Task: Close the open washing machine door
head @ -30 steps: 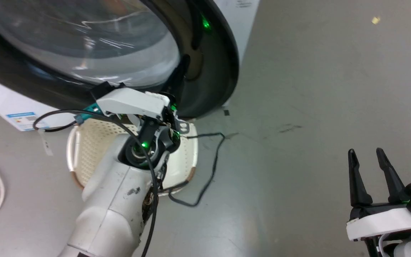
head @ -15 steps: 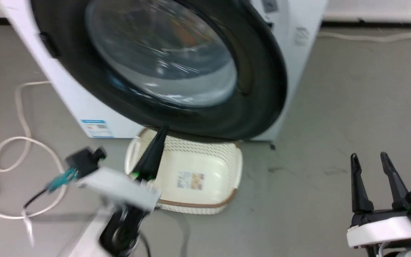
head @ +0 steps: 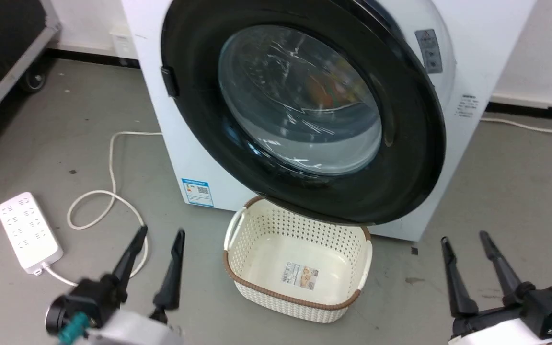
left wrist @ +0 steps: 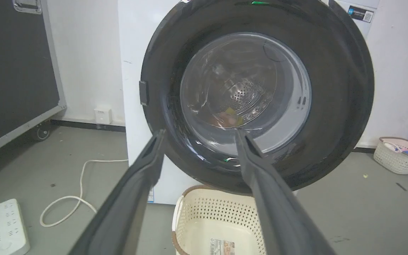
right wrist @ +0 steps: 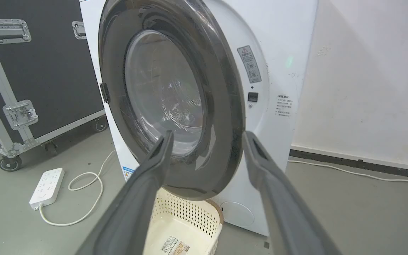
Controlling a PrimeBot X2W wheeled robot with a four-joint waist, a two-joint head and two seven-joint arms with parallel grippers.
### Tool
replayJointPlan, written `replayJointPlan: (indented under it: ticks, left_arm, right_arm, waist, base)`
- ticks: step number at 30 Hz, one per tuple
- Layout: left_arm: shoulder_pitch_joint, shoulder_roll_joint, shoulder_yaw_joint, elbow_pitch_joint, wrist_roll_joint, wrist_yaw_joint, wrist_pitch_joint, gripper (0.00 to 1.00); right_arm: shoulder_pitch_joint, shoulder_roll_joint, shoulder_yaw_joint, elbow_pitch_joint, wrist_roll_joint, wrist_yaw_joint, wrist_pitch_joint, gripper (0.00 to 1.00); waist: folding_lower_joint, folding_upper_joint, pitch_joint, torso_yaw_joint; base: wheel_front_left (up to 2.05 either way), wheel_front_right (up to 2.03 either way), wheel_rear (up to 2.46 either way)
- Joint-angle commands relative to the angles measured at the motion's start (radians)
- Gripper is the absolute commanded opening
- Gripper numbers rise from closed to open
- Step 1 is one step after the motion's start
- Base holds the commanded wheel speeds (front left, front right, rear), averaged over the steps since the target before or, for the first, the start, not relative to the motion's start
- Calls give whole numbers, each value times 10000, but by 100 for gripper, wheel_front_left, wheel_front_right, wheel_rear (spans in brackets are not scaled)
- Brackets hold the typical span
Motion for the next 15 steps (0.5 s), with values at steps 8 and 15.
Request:
replayJointPlan:
  ticks: [8,15]
  left_arm:
    - [1112,-357,278,-478,2268,346,-50,100]
    - [1092,-700,254,-522,2989,160,-50,100]
  right_arm:
    - [354,1,129,117,-23,6,-44,100]
    - [96,1,490,264,-226,6,100,0]
  waist:
    - [3,0,-110,264]
    - [3,0,387,490]
  base:
    - [0,0,0]
    - [0,0,0]
